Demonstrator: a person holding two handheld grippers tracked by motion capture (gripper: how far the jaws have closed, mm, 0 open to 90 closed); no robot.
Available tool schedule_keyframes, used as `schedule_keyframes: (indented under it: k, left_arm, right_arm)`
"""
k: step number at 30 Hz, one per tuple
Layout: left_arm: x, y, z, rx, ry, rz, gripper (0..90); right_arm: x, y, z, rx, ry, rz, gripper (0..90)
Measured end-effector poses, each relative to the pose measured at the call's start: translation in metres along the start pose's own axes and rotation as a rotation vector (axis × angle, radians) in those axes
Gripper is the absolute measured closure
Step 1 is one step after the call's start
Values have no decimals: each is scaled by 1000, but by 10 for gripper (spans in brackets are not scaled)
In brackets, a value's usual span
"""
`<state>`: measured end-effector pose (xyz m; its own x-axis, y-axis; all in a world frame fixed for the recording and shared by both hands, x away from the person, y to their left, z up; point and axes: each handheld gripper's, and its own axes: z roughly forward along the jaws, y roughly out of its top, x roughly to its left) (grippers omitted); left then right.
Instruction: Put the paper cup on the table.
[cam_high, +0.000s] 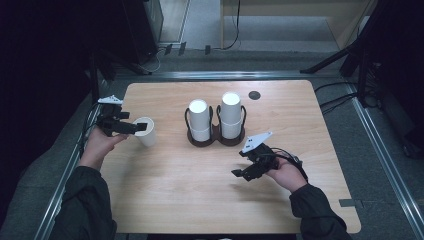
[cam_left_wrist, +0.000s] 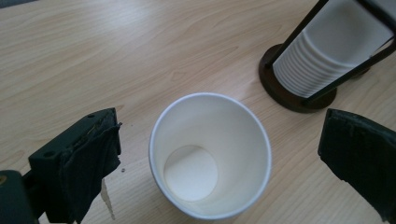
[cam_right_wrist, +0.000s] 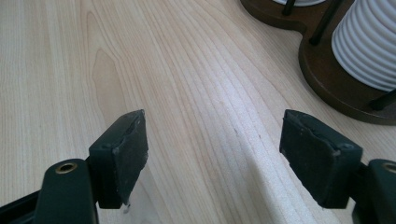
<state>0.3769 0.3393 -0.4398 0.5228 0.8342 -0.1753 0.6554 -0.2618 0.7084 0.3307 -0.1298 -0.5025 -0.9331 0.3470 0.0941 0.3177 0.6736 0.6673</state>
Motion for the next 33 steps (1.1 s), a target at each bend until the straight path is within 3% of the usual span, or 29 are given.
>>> schedule_keyframes:
  k: [4, 12, 21, 24, 33]
  left_arm:
    - [-6, 6, -8, -17, 12, 16, 0]
    - [-24, 15, -17, -21, -24, 34, 0]
    - [-48, 20, -11, 9, -30, 90, 0]
    - [-54, 18, -7, 3, -61, 103, 0]
    - [-79, 13, 7, 36, -82, 153, 0]
  right_arm:
    - [0, 0, 0, 4, -1, 0, 236]
    - [0, 0, -1, -4, -4, -3, 236]
    - [-2, 0, -5, -20, -11, 1, 236]
    - [-2, 0, -6, -21, -16, 5, 236]
    - [-5, -3, -9, -38, -28, 19, 235]
